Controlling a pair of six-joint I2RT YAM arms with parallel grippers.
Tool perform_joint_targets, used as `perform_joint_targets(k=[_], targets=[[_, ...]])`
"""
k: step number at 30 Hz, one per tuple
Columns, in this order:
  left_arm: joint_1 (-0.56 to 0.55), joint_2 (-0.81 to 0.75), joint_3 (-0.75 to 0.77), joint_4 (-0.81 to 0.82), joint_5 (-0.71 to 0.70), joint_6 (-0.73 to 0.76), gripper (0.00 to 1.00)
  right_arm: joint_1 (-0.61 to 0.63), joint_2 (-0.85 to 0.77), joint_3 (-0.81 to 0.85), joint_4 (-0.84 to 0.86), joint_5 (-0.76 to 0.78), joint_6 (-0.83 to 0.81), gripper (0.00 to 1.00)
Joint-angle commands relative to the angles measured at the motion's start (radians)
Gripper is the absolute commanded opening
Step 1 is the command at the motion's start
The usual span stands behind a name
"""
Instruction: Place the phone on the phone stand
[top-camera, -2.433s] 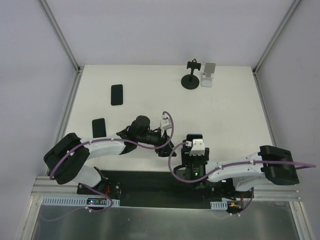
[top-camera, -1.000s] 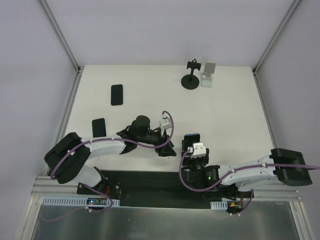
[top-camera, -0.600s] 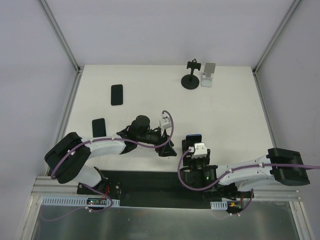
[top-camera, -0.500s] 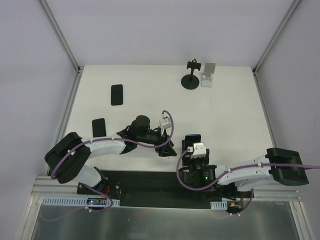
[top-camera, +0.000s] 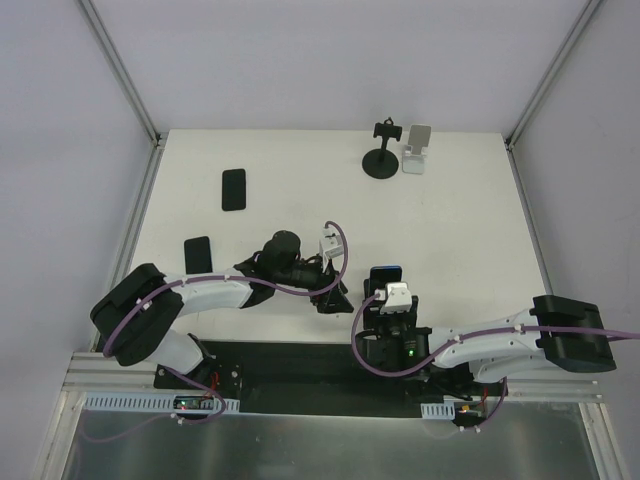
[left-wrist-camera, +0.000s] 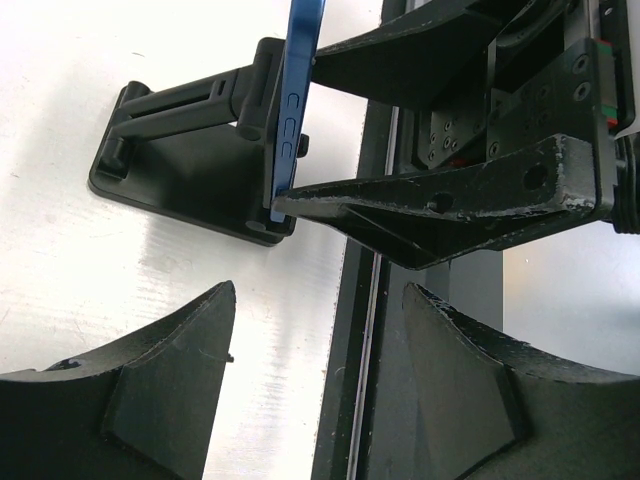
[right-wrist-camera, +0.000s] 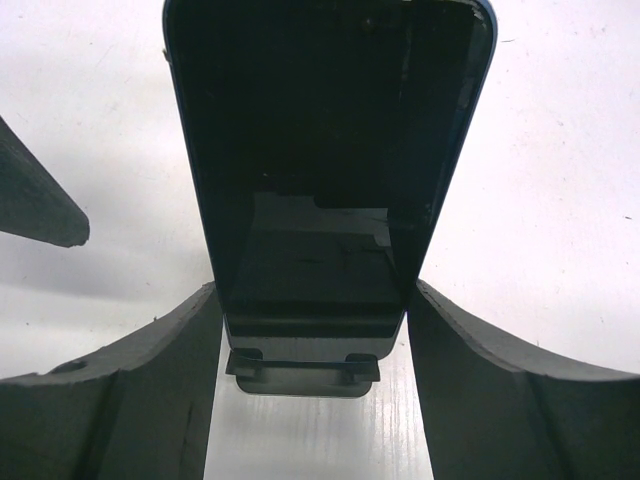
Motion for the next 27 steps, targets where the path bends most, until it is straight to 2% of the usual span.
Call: perform_joint_targets(k=[1,5,10,13,14,19,20,22,26,27], targets=[[0.012,0.007,0.021,0.041,0.031,0.003,0.67,-0.008,0.002,0.014,0.04,0.04,0.01,0.14],[0.012,0.01,0.024,0.037,0.033,0.003,0.67,-0.013,0.008,0.015,0.044,0.035,0.004,0.14],[0.012,0.01,0.024,0.035,0.034,0.003,0.67,-0.013,-0.006,0.005,0.045,0.034,0.004,0.23],[0.01,0.008,0.024,0.035,0.036,0.003,0.67,-0.013,-0.017,-0.002,0.048,0.035,0.008,0.39],[0.012,0.01,0.023,0.035,0.036,0.004,0.68,-0.013,-0.02,-0.003,0.047,0.035,0.007,0.5],[0.012,0.007,0.022,0.035,0.039,0.004,0.67,-0.015,-0.023,0.005,0.047,0.031,-0.018,0.66],[0.012,0.007,0.021,0.037,0.039,0.004,0.68,-0.015,-0.03,0.0,0.047,0.031,-0.018,0.75],[0.012,0.005,0.021,0.038,0.041,0.004,0.68,-0.013,-0.041,-0.005,0.045,0.032,-0.019,0.78],[0.014,0.005,0.021,0.038,0.042,0.004,0.67,-0.013,-0.081,-0.015,0.042,0.029,-0.042,0.99],[0.012,0.005,0.021,0.038,0.042,0.006,0.67,-0.013,-0.087,-0.011,0.039,0.031,-0.057,0.97]])
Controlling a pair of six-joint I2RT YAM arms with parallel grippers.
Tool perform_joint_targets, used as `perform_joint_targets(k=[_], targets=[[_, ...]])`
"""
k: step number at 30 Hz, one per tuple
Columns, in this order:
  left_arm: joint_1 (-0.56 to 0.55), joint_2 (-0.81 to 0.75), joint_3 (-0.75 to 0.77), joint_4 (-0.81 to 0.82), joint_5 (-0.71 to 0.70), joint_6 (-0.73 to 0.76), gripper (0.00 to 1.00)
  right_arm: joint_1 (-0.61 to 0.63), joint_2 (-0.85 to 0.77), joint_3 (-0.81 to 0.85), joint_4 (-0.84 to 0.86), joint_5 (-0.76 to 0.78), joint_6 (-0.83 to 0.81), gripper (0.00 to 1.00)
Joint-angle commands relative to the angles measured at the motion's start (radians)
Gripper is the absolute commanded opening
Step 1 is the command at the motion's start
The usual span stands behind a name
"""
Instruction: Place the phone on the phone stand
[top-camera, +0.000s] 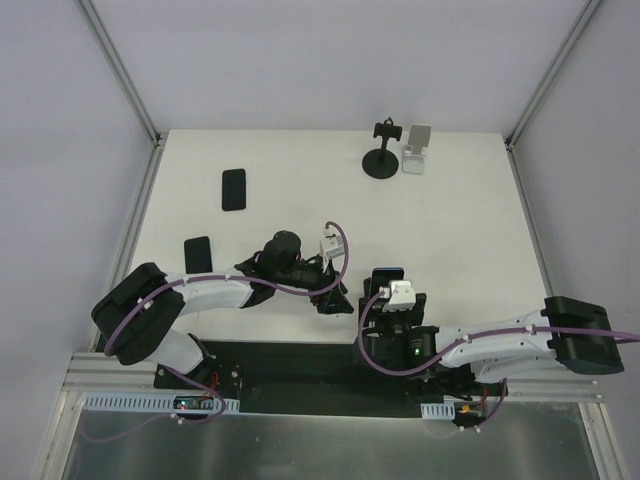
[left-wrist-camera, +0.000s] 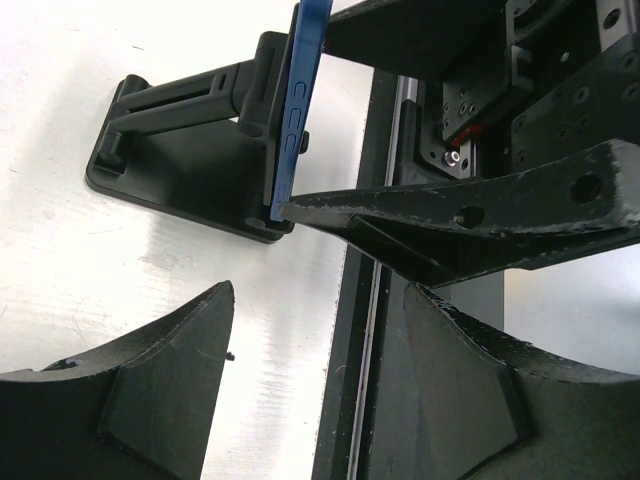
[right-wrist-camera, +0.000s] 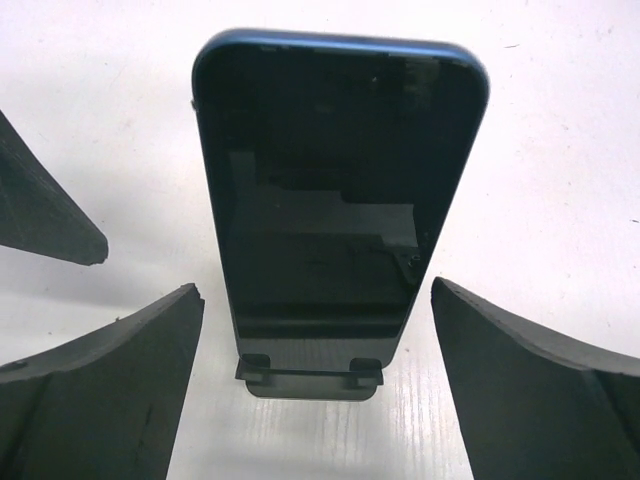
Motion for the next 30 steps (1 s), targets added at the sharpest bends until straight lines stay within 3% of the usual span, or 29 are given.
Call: perform_joint_targets(k=[1,10,15,18,23,30], targets=[[0.013,-0.004,0.021,0.039,0.042,0.006,0.68,-0.004,-0.054,0.002,0.009,0.036,-0.058,0.97],[0.024,-0.037,-0.014,0.077,0.045,-0.005,0.72,-0.004,-0.185,0.124,-0.201,0.062,-0.161,0.97],[0.046,-0.085,-0.037,0.111,0.004,-0.025,0.72,-0.025,-0.281,0.192,-0.228,0.067,-0.334,0.97],[0.049,-0.111,0.019,0.056,-0.035,-0.022,0.72,-0.132,-0.358,0.224,-0.18,-0.045,-0.473,0.97],[0.104,-0.108,0.209,0.005,-0.159,-0.039,0.72,-0.465,-0.446,0.255,-0.026,-0.444,-0.683,0.97],[0.274,-0.011,0.43,0.013,-0.201,-0.131,0.72,-0.856,-0.27,0.451,0.057,-0.766,-0.767,0.96]])
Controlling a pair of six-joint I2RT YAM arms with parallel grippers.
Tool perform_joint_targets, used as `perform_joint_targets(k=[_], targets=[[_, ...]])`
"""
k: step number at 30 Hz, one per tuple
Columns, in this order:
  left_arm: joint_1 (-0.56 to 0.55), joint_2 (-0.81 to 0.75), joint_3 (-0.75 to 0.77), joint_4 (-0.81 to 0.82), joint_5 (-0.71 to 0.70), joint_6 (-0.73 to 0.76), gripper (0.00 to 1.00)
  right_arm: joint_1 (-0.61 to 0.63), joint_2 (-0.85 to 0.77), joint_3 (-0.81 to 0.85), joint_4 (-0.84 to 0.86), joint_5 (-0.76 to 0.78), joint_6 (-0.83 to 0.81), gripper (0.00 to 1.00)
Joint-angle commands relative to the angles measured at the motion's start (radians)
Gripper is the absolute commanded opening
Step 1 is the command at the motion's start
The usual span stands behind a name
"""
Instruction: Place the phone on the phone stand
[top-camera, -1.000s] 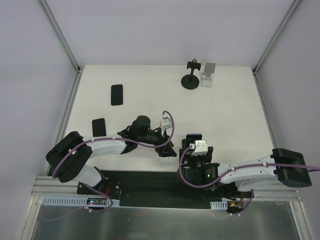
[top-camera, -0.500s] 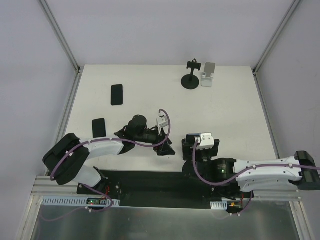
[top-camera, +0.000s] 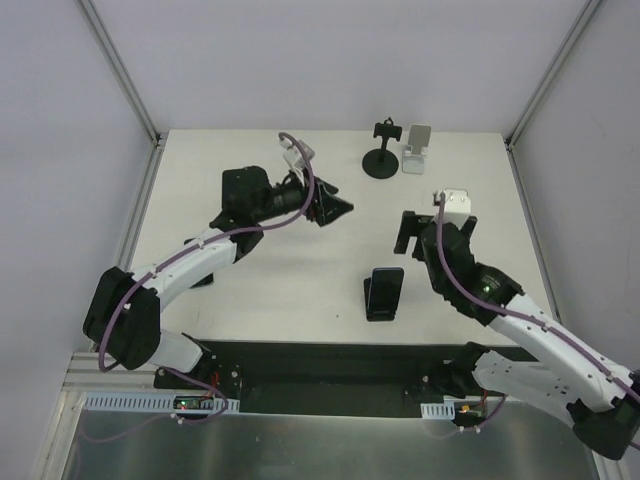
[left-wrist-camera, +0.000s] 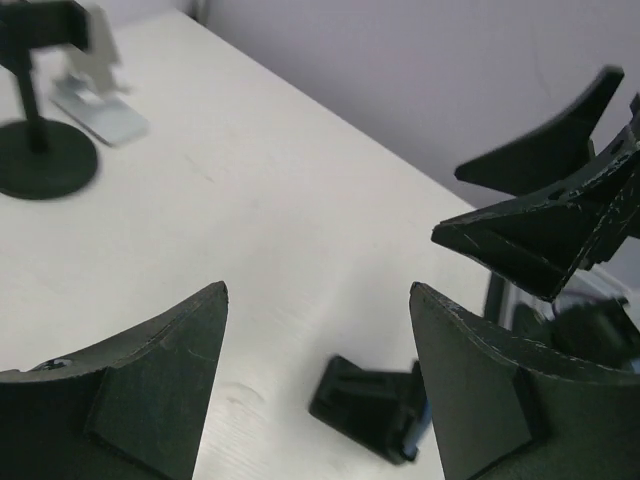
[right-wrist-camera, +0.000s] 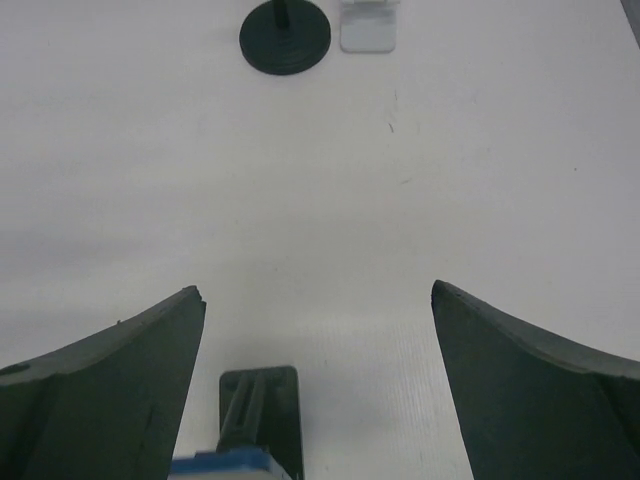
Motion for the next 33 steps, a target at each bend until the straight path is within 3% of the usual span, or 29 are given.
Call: perform_joint_targets(k=[1,4,8,13,15,18,19,21,25,33], targets=[[0.085,0.066,0.136,0.019,-0.057,-0.034,0.72,-0.21,0.17,0.174,0.119,-0.316,-0.095,0.96],[0.11,0.09,0.161,-0.015,-0.045,0.013,0.71,-0.321,0.335,0.269,0.156,-0.431,-0.089,0.97],[0.115,0.086,0.058,0.026,-0.02,0.076,0.72,-0.466,0.543,0.432,0.218,-0.604,-0.066,0.97],[0.116,0.113,-0.006,0.042,0.075,0.145,0.72,-0.621,0.889,0.755,0.238,-0.919,-0.127,0.96],[0.118,0.129,0.007,0.04,0.113,0.154,0.71,-0.634,0.98,0.92,0.178,-0.921,-0.181,0.97],[0.118,0.162,0.006,0.069,0.13,0.138,0.71,-0.638,1.108,1.039,0.146,-0.927,-0.221,1.0],[0.116,0.179,0.006,0.086,0.135,0.127,0.71,-0.638,1.144,1.086,0.15,-0.93,-0.25,0.95],[0.119,0.193,0.015,0.086,0.149,0.124,0.7,-0.643,1.175,1.113,0.17,-0.933,-0.275,0.91],[0.121,0.184,0.001,0.097,0.155,0.125,0.7,-0.66,1.235,1.147,0.181,-0.962,-0.316,0.7],[0.127,0.167,-0.017,0.108,0.149,0.136,0.7,-0.671,1.247,1.095,0.204,-0.931,-0.356,0.61]])
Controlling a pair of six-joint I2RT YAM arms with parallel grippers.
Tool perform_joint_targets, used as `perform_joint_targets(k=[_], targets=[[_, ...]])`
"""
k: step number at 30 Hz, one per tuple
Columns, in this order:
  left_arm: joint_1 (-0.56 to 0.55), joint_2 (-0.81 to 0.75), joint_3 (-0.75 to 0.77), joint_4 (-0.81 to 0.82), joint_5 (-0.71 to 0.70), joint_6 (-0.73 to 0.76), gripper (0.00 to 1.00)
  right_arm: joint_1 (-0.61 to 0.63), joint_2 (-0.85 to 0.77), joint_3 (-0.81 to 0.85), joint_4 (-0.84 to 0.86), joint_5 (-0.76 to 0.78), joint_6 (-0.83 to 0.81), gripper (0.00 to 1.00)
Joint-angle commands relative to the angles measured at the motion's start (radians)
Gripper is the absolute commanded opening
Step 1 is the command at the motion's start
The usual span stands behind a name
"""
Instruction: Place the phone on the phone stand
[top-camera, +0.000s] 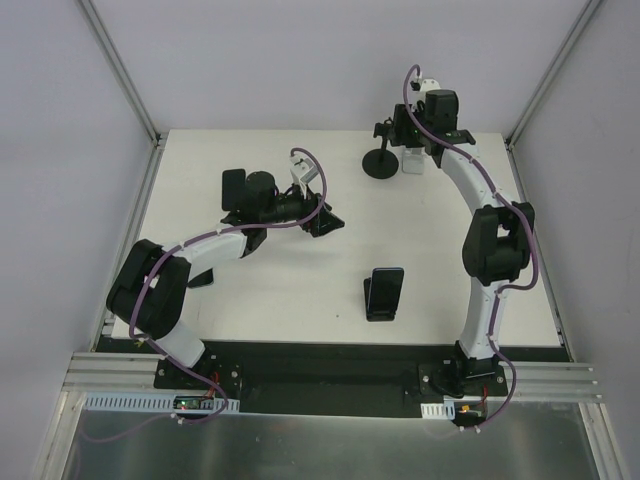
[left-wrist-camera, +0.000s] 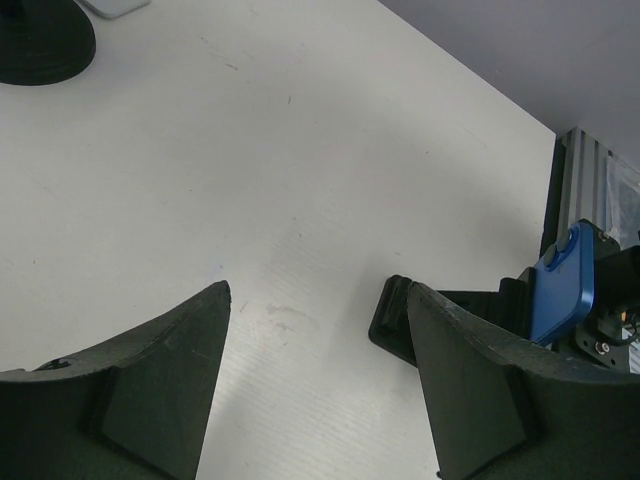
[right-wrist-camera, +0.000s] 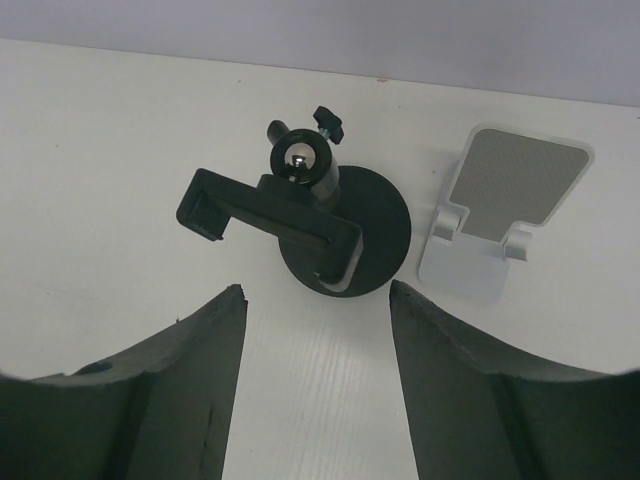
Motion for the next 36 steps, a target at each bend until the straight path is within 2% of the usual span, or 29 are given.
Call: perform_joint_targets(k=[1,18,27,31,32,34,35,36], targets=[[0.012,-0.03,-0.007,0.058,0.031,0.028,0.7,-0.006,-0.006,-0.002,0.044,0.005,-0.044,0.61],[0.016,-0.021,-0.006,0.059,0.022,0.026,0.7,-0.006,0.066,0.073,0.08,-0.018,-0.082,0.43],[0.015,-0.01,-0.003,0.066,0.028,0.016,0.7,-0.006,0.091,0.109,0.083,0.005,-0.093,0.43],[0.016,-0.01,-0.001,0.066,0.025,0.017,0.7,-0.006,0.103,0.129,0.079,-0.018,-0.098,0.29],[0.016,-0.012,-0.003,0.066,0.025,0.016,0.7,-0.006,0.105,0.132,0.079,-0.023,-0.098,0.21],[0.018,-0.01,-0.004,0.064,0.023,0.017,0.7,-0.004,0.103,0.135,0.079,-0.027,-0.098,0.12],[0.016,-0.013,-0.006,0.064,0.022,0.017,0.7,-0.004,0.094,0.135,0.076,-0.033,-0.096,0.03],[0.018,-0.015,-0.007,0.063,0.02,0.016,0.7,-0.001,0.088,0.133,0.071,-0.032,-0.095,0.01]])
